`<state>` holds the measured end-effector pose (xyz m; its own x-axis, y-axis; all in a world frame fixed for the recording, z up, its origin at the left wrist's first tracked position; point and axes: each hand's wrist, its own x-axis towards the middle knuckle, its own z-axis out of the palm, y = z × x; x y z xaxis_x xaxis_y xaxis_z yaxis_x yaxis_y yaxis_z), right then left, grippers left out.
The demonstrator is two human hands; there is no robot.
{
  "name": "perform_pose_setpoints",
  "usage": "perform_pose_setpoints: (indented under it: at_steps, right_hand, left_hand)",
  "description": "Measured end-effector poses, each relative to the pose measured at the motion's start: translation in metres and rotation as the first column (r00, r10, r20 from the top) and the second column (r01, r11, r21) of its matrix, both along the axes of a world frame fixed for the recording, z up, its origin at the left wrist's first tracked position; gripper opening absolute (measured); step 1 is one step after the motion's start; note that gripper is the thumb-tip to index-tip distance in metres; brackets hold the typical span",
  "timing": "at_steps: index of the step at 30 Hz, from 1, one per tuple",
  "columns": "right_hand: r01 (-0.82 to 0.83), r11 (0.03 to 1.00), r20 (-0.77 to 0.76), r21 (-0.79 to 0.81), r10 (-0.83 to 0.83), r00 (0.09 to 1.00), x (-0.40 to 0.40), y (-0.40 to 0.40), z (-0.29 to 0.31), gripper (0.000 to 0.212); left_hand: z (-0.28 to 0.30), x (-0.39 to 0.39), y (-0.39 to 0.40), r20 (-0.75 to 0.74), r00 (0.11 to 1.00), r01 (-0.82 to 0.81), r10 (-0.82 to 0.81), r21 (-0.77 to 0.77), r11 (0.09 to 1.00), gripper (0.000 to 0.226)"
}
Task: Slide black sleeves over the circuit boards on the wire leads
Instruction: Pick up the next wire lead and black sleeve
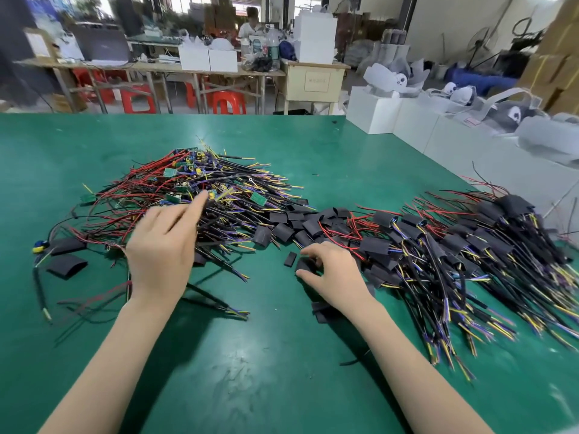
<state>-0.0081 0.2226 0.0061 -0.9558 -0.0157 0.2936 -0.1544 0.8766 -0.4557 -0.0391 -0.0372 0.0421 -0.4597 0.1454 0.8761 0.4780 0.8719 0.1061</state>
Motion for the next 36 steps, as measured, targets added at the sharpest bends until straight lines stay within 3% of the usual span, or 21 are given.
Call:
perform_pose_setpoints:
  at_steps: [1,3,5,7,9,11,13,15,16,19,20,25,31,34,36]
  right_hand:
    - [0.028,0.999,-0.035,-0.038,-0.03,0.999,0.0,-0.001,0.0,0.036]
    - [0.072,0.989,-0.103,-0.128,-0.086,0.991,0.001,-0.003,0.0,0.037]
    - [0.089,0.979,-0.131,-0.185,-0.115,0.985,0.0,-0.004,0.0,0.035]
    - [0.103,0.98,-0.115,-0.169,-0.123,0.986,-0.001,-0.004,-0.002,0.031]
    - [0.112,0.987,-0.081,-0.112,-0.121,0.989,-0.002,-0.004,-0.005,0.031]
    - [0.109,0.99,-0.043,-0.089,-0.113,0.993,-0.001,-0.005,-0.008,0.032]
    - [0.092,0.993,-0.032,-0.07,-0.095,0.995,0.0,-0.004,-0.009,0.025]
    - [0.071,0.997,-0.028,-0.039,-0.072,0.997,0.001,0.0,-0.009,0.021]
    - [0.064,0.998,-0.023,-0.026,-0.064,0.998,0.002,0.001,-0.008,0.02]
    - [0.075,0.997,-0.021,-0.02,-0.076,0.997,0.005,0.004,-0.005,0.022]
    - [0.087,0.996,-0.02,-0.026,-0.088,0.996,0.006,0.005,-0.004,0.025]
    - [0.118,0.993,-0.026,-0.024,-0.119,0.993,0.01,0.009,-0.006,0.022]
    - [0.008,0.999,-0.013,-0.049,-0.009,1.0,0.019,0.015,-0.003,0.025]
    - [-0.068,0.996,0.011,-0.064,0.069,0.998,0.022,0.019,0.001,0.03]
    - [-0.085,0.994,0.031,-0.074,0.088,0.996,0.022,0.022,0.001,0.034]
  left_hand:
    - [0.003,0.003,-0.001,-0.157,0.987,0.021,-0.018,0.018,1.0,0.034]
    - [0.006,0.008,-0.001,-0.206,0.973,0.104,-0.108,-0.028,0.994,0.034]
    - [0.002,0.013,0.002,0.003,0.972,0.235,-0.236,-0.099,0.967,0.037]
    - [-0.011,0.02,0.006,0.302,0.905,0.366,-0.3,-0.192,0.91,0.042]
    - [-0.027,0.025,0.012,0.58,0.754,0.479,-0.308,-0.164,0.862,0.046]
    - [-0.035,0.026,0.012,0.693,0.631,0.51,-0.349,-0.032,0.86,0.056]
    - [-0.034,0.023,0.004,0.655,0.668,0.437,-0.353,0.039,0.899,0.065]
    - [-0.029,0.019,-0.01,0.602,0.749,0.328,-0.278,0.027,0.944,0.057]
    - [-0.026,0.018,-0.018,0.635,0.736,0.292,-0.235,0.016,0.956,0.051]
    - [-0.024,0.02,-0.032,0.807,0.568,0.276,-0.162,-0.001,0.961,0.04]
    - [-0.024,0.02,-0.033,0.819,0.548,0.283,-0.168,0.007,0.959,0.033]
    - [-0.023,0.022,-0.025,0.759,0.621,0.233,-0.193,0.057,0.971,0.018]
    - [-0.023,0.02,-0.036,0.829,0.485,0.249,-0.28,0.176,0.952,0.014]
    - [-0.023,0.019,-0.035,0.81,0.492,0.212,-0.318,0.243,0.947,0.016]
    - [-0.022,0.018,-0.032,0.747,0.545,0.163,-0.38,0.35,0.922,0.016]
